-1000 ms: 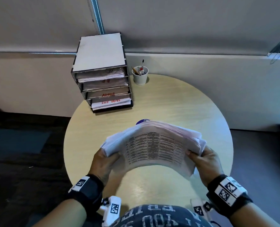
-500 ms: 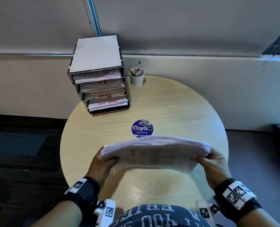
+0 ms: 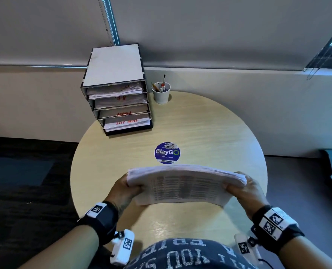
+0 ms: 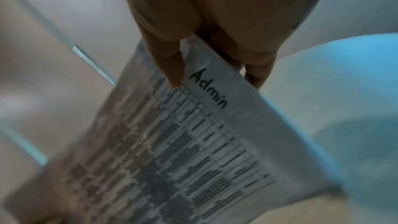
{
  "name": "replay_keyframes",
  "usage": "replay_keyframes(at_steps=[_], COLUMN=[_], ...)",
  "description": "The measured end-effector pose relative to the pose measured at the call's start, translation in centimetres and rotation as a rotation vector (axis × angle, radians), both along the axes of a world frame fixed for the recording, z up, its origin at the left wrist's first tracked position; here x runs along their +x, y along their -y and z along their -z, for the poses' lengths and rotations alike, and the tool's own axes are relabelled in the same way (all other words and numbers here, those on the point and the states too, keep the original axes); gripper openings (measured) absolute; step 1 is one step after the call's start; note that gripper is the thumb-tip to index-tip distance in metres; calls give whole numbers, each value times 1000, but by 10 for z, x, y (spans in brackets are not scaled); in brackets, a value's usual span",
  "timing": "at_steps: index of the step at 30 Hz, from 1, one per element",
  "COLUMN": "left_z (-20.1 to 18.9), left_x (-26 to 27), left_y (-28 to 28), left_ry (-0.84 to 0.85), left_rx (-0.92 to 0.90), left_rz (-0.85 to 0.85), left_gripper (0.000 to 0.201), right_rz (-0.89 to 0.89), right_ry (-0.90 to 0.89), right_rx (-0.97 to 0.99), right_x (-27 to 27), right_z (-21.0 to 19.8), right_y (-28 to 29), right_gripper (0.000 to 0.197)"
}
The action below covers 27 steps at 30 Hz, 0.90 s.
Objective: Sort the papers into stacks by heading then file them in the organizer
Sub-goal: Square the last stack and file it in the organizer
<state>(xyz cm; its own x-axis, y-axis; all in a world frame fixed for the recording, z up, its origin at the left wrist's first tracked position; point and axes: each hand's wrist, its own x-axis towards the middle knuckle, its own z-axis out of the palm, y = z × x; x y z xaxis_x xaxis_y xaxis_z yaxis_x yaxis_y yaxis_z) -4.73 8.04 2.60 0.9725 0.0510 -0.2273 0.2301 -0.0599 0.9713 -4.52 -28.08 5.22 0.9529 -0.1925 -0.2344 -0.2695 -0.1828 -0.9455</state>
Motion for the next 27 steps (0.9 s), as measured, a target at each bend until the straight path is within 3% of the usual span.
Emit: replay_keyframes(at_steps=[3,5,7,9,11,12,15,17,18,19,20,22,27], left_z=[-14,-39,-67,-96,-126,-139,-157,-149,-141,-136,-132,-131,-143], left_x=[2,9,21,35,45,48,60,60,60,56,50,42,37], left_y=[16,30,40,53,63,67,52,33,27,26,30,44,72], left_ry=[68,143,373,661,816,855,742,536,400,263,160,128,404], left_rx=[65,97,279,496,680,714,714,517,307,86,-85,-130,-29], left_rz=[46,120,233,432,511,466,58,-192,-188,-125,-15,92,-254], left_gripper=[38,38,49,37,24,24,17,46,61,64,54,27,20], right_rz=[-96,-278,-457,-549,-565,-545,-412,-346,-318,-293,-273,-218,-3], right_ry=[12,70,131,199,322,343,217,197,194,187,180,220,514], right_rx=[-362,-695,-928,-967,-866,-731,-311,-171,-71,63,212,441,214], right_x=[8,15,24,34,40,43,48,49,50,50,48,43,30], right_z=[-22,-51,-77,-94,-102,-106,-124,-139,-145,-149,-152,-156,-144], right_y=[6,1,-11,-28,-48,-55,-55,-43,-39,-37,-40,-54,-93], right_gripper=[27,32,48,54,27,24,43,40,35,28,23,19,15])
